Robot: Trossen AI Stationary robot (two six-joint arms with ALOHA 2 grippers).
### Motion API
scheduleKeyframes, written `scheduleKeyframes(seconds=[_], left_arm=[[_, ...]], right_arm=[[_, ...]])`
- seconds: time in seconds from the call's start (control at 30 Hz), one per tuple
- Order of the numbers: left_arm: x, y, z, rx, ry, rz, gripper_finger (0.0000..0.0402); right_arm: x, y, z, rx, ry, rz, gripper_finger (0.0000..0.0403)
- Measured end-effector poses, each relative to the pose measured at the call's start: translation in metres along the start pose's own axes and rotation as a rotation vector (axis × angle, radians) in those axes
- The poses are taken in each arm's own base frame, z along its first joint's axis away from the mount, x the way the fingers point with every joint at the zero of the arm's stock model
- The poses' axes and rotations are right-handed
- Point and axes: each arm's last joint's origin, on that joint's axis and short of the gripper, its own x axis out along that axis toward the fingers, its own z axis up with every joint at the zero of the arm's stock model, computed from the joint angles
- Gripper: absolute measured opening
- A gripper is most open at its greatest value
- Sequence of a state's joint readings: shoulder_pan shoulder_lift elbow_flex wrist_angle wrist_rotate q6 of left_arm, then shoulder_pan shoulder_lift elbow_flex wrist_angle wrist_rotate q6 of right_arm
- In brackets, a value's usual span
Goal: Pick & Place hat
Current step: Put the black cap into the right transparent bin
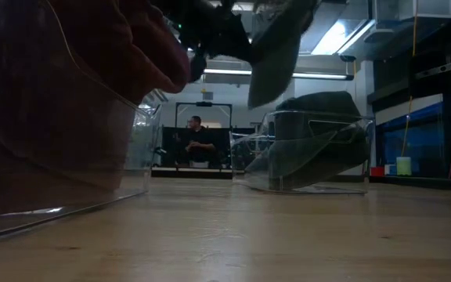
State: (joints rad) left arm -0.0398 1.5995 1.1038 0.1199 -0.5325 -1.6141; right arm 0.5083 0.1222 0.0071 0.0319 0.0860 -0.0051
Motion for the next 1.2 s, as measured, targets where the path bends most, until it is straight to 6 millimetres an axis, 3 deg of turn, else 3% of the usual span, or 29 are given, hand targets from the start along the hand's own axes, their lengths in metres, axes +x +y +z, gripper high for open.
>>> scheduleKeyframes(seconds=[0.43, 1.2], left_arm=[[0.023, 0.027, -0.020, -0.001, 0.091, 0.073, 0.0003], [0.025, 0.053, -0.008, 0.137, 0.024, 0.306, 0.0009]], right_arm=[[0.000, 0.000, 0.000, 0.000, 0.000, 0.000, 0.0007], [0.000, 0.000, 0.000, 0.000, 0.000, 0.000, 0.0007]])
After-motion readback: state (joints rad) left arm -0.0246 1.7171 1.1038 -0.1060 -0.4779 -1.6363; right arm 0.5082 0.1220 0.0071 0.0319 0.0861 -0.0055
